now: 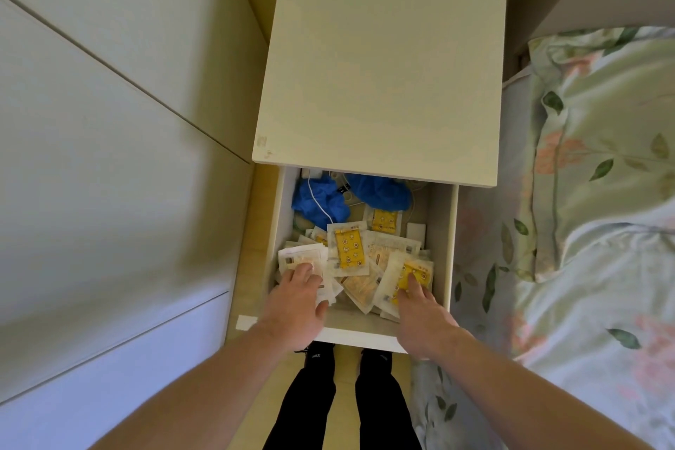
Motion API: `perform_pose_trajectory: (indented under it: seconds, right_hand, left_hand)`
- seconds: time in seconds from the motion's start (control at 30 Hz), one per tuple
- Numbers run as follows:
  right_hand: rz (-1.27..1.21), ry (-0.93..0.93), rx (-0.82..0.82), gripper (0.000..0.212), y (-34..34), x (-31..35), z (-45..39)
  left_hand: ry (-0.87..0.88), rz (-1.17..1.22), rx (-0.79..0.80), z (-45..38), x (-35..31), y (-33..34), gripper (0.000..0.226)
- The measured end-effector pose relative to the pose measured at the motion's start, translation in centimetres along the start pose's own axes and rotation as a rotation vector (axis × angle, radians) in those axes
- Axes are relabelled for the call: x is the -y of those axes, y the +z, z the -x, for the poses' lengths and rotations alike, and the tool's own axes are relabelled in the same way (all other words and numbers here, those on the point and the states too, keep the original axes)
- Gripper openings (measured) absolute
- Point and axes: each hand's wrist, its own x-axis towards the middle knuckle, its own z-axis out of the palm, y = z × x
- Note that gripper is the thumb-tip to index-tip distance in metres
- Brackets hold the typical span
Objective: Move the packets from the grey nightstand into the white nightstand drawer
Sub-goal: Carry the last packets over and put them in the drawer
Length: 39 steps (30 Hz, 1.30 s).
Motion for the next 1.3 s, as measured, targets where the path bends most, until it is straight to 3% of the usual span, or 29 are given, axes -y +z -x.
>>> perform_pose_trajectory:
  seconds: [0.17,0.27,0.33,0.4,0.47,0.53,0.7,0.83,1.03,1.3]
  right_hand:
    - [-0.193,-0.049,-0.137,0.065,0.1,-0.4,2.1]
    - [-0.292,-0.049,-0.318,0.065,1.4,-0.8,4.0]
    - [-0.310,0.000,-0.462,0.067,2.5,-1.5,5.3]
    - [-0.373,0.094,-0.522,0.071,3.7,-2.6,6.2]
    - [-0.527,0.244,-0.461,0.077,4.8,-3.3,6.6]
    - [-0.763,0.391,-0.348,0.081,5.3,-3.2,6.5]
    - [-1.210,0.629,-0.199,0.076,3.7,-2.7,3.8]
    - [-1.277,0.656,-0.150,0.077,2.7,-3.4,2.8]
    - [-1.430,0.613,-0.263,0.086,-0.5,-3.6,2.2]
    - [-1.487,0.473,-0.410,0.095,-6.1,-3.9,0.9]
  left_hand:
    - [0.004,0.049,-0.065,1.6,0.8,0.4,0.050]
    - [-0.026,0.059,-0.231,3.2,2.5,-0.4,0.047]
    - [-0.142,0.091,-0.343,4.4,3.9,-0.9,0.050]
    - [-0.382,0.172,-0.265,5.5,5.6,-0.8,0.061]
    - [-0.623,0.294,-0.020,6.1,7.0,-0.2,0.072]
    - [-0.711,0.487,0.217,6.2,6.9,-0.1,0.068]
    - [-0.886,1.093,0.162,4.3,6.5,0.2,0.023]
    - [-0.909,1.167,0.074,3.7,7.1,0.7,0.018]
    - [-0.878,1.241,-0.102,2.1,5.7,-0.3,0.022]
    - [-0.758,1.355,-0.210,-1.7,4.0,-5.9,0.014]
